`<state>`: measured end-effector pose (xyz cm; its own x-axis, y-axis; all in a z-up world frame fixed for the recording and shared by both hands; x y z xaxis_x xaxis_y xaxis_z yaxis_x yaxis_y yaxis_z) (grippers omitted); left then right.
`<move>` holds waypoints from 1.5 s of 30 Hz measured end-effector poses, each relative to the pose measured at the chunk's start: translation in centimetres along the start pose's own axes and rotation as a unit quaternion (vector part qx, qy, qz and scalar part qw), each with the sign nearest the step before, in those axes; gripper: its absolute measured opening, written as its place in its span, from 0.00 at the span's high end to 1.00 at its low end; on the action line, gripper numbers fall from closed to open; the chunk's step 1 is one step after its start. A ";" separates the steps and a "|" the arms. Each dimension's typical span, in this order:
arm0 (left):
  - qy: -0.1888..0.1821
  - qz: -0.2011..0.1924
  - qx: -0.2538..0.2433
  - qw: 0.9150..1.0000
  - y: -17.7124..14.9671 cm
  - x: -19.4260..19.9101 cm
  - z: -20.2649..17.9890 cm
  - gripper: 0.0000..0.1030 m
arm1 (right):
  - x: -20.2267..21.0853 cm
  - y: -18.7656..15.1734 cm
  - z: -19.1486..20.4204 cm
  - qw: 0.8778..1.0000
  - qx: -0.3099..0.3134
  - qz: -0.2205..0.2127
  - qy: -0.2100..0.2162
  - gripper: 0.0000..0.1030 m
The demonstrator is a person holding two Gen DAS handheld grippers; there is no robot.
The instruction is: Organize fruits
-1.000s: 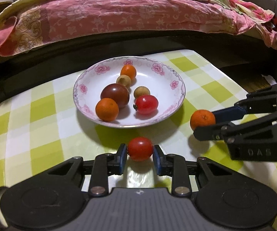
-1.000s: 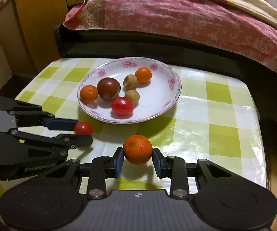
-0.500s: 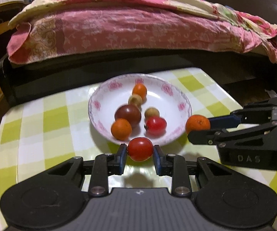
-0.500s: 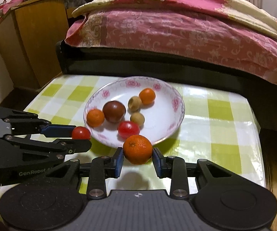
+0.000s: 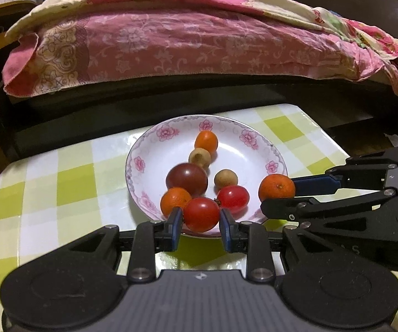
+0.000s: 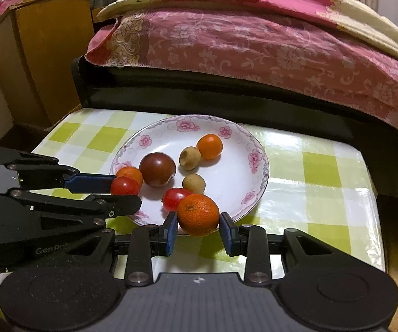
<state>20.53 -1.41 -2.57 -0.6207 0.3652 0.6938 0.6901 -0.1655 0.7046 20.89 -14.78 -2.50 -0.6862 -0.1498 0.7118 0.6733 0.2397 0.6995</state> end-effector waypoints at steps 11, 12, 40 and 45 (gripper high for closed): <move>0.004 0.005 0.006 1.000 0.2 -1.2 0.6 0.64 | -1.3 0.6 -0.1 1.000 0.001 -0.002 -0.005 0.72; 0.005 0.004 0.006 1.000 0.2 -1.2 0.6 0.64 | -1.4 0.7 -0.1 1.000 0.001 -0.002 -0.005 0.72; 0.012 -0.005 0.012 1.000 0.8 -1.1 0.9 0.55 | -1.7 1.4 -0.9 1.000 -0.020 -0.014 -0.007 0.66; 0.016 -0.012 0.013 1.000 1.0 -0.5 0.9 0.53 | -0.9 1.9 -1.3 0.999 -0.034 -0.026 -0.007 0.66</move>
<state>21.87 -0.94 -2.32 -0.6491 0.3387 0.6812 0.6838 -0.1325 0.7175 23.18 -15.47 -1.71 -0.7244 -0.1474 0.6735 0.6529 0.1669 0.7388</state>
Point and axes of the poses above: each gripper's, at about its wrist camera, not at the fingertips, and x roughly against the way its jaws point, z to its left, y to its top, the point moved 2 cm from there along -x, roughly the way its jaws point, and after that the axes turned 7 degrees about -y, right-handed, at the moved point
